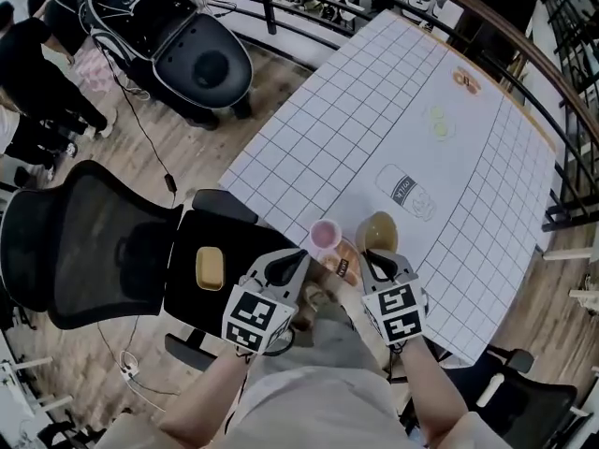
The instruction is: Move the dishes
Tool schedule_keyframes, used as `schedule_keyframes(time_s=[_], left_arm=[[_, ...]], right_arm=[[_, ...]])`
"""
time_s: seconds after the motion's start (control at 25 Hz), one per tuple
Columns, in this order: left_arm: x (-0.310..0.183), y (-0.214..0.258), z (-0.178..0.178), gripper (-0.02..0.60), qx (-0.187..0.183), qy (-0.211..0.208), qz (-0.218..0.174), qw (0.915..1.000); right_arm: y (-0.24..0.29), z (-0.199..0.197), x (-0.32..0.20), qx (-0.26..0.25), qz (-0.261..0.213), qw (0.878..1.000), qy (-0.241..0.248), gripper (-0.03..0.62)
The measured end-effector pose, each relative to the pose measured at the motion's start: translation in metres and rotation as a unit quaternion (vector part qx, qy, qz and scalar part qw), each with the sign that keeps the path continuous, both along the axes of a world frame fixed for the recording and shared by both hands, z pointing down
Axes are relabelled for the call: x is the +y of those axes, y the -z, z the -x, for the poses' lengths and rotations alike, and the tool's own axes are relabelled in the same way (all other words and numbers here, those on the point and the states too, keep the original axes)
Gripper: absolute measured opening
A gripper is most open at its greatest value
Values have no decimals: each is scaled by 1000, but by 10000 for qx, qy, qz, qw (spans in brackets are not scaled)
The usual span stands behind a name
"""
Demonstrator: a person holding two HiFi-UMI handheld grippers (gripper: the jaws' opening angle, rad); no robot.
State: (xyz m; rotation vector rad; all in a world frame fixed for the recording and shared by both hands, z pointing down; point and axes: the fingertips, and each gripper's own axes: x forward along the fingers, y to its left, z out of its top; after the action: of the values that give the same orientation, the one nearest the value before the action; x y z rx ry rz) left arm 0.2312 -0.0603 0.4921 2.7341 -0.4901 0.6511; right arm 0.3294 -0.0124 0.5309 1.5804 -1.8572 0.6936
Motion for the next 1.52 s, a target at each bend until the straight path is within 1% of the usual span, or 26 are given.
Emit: schedule_keyframes(time_s=[0.2, 0.4, 0.48, 0.56, 0.68, 0.8, 0.96, 1.16, 1.24, 1.32, 1.4, 1.52], left_arm=[[2, -20, -30, 14, -162, -181, 228, 9994], [10, -40, -37, 14, -257, -248, 437, 9984], [12, -48, -38, 14, -281, -251, 510, 9980], [14, -53, -39, 14, -306, -250, 564, 9976], [17, -58, -38, 14, -336, -232, 623, 9972], [20, -61, -39, 14, -366, -221, 642, 9970], [24, -65, -36, 14, -405, -204, 696, 9965], [30, -66, -33, 14, -429, -174, 708, 9964], [30, -65, -32, 14, -419, -132, 699, 9966], [28, -61, -32, 14, -409, -95, 676, 9968], [25, -55, -33, 14, -361, -24, 697, 9969], [17, -41, -29, 14, -144, 225, 845, 9961]], right_arm=[[-33, -22, 0, -118, 359, 9993, -5, 28], [-64, -30, 8, -27, 675, 9977, 85, 28], [-76, -28, 12, -104, 828, 9964, 147, 28], [-84, -23, 16, -289, 931, 9951, 190, 28], [-92, -14, 18, -489, 991, 9935, 279, 29], [-103, -7, 19, -573, 1057, 9919, 408, 32], [-118, 7, 23, -784, 1298, 9865, 615, 41], [-119, 10, 24, -907, 1289, 9857, 594, 56], [-115, 11, 25, -947, 1255, 9857, 598, 77], [-108, 9, 23, -804, 1182, 9874, 680, 96], [-93, 3, 18, -616, 1030, 9901, 725, 101], [-61, -4, 6, -555, 766, 9931, 688, 101]])
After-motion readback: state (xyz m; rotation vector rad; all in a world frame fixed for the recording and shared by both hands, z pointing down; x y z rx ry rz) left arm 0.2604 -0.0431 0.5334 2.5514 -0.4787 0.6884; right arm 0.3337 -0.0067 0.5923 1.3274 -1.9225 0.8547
